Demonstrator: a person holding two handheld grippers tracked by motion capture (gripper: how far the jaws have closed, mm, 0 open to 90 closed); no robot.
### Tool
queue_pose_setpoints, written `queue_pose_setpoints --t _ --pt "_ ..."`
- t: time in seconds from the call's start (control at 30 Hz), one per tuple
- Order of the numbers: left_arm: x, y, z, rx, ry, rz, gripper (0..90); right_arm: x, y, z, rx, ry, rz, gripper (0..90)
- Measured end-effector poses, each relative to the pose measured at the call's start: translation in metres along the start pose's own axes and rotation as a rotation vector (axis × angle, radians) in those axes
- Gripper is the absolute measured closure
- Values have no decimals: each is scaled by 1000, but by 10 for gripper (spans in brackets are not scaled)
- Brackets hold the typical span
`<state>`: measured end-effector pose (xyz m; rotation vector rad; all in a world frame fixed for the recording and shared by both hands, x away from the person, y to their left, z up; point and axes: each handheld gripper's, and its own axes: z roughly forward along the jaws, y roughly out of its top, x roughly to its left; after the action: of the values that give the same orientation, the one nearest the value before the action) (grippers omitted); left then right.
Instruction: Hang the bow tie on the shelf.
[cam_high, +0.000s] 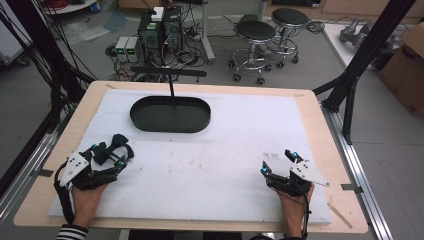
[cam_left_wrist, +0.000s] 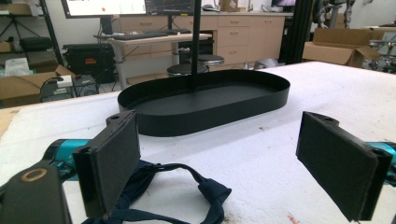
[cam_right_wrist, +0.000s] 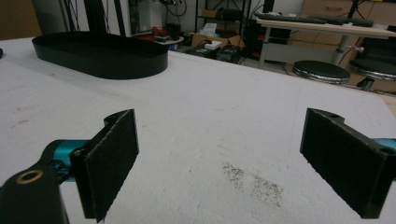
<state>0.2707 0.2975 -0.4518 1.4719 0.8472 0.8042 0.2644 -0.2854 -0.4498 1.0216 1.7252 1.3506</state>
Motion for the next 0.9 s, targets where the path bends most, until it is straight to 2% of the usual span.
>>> queue_pose_setpoints --t 0.33,0.53,0.6,0.77,0.9 --pt "0 0 0 4 8 1 139 0 0 -1 -7 -19 16 105" --pt "0 0 0 -6 12 -3 139 2 0 -1 -3 -26 -2 105" --pt "1 0 1 7 12 -23 139 2 0 -1 -4 -29 -10 105" --pt "1 1 1 14 15 -16 139 2 0 0 -3 -30 -11 105" --pt "-1 2 3 45 36 -10 142 2 0 0 -2 -30 -10 105"
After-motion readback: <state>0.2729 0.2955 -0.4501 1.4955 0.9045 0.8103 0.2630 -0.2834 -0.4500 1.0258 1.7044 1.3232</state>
